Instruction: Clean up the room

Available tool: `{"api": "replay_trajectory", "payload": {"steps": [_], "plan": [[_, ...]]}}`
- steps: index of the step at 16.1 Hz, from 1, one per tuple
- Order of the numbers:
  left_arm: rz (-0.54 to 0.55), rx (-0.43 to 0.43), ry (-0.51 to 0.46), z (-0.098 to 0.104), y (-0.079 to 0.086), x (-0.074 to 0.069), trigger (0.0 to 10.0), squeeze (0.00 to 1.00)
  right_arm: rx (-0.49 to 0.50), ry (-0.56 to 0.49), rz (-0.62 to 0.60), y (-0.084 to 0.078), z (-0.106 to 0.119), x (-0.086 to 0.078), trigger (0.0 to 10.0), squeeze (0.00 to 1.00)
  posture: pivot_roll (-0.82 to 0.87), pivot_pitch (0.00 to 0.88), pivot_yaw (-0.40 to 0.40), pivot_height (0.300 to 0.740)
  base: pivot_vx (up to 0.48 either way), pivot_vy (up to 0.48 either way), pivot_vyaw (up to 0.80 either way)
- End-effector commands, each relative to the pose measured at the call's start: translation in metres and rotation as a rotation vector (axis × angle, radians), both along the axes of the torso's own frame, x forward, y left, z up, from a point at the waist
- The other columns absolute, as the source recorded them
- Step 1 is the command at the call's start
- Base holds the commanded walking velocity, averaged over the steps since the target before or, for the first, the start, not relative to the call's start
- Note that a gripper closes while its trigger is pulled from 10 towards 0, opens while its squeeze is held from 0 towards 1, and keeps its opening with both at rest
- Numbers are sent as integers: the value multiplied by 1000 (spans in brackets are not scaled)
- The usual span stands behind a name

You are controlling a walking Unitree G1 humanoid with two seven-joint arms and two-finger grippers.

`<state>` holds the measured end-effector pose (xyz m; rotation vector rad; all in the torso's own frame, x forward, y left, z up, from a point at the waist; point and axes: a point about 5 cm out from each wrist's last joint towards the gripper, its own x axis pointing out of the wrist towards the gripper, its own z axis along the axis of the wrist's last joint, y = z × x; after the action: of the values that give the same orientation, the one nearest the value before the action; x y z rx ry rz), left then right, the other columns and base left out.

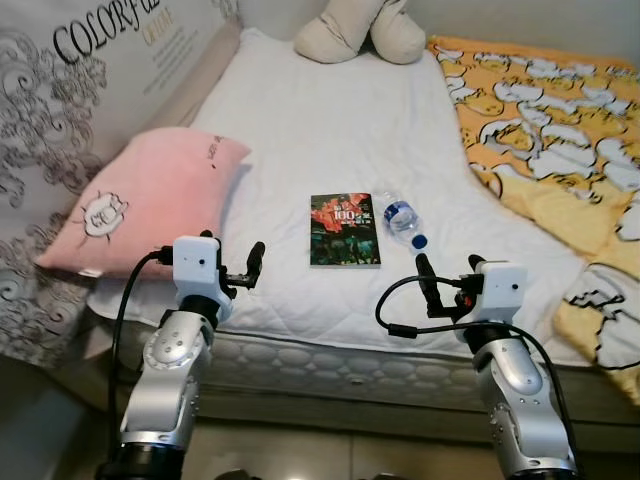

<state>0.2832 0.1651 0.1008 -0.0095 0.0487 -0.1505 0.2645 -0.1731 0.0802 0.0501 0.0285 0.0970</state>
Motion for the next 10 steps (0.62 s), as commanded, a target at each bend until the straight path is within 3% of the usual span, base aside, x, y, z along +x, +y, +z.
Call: {"api": "replay_trajectory", "payload": {"steps": [1, 5, 6, 10], "plan": [[-40, -10, -13, 5, -5, 6, 10000, 0, -11, -29, -14, 0, 4, 1, 10000, 220, -60, 5, 22, 740, 0, 0, 0], [-54, -32, -31, 7, -11, 12, 10000, 0, -33, -36, -9, -2, 5, -2, 10000, 220, -83, 3, 10, 740, 0, 0, 0], [-132, -88, -61, 12, -23, 10, 10000, 0, -38, -48, -10, -2, 7, 0, 10000, 216, -92, 2, 14, 740, 277, 0, 0], [-133, -102, -68, 13, -26, 14, 10000, 0, -55, -63, -1, -2, 10, 4, 10000, 216, -93, 0, 10, 740, 480, 0, 0]]}}
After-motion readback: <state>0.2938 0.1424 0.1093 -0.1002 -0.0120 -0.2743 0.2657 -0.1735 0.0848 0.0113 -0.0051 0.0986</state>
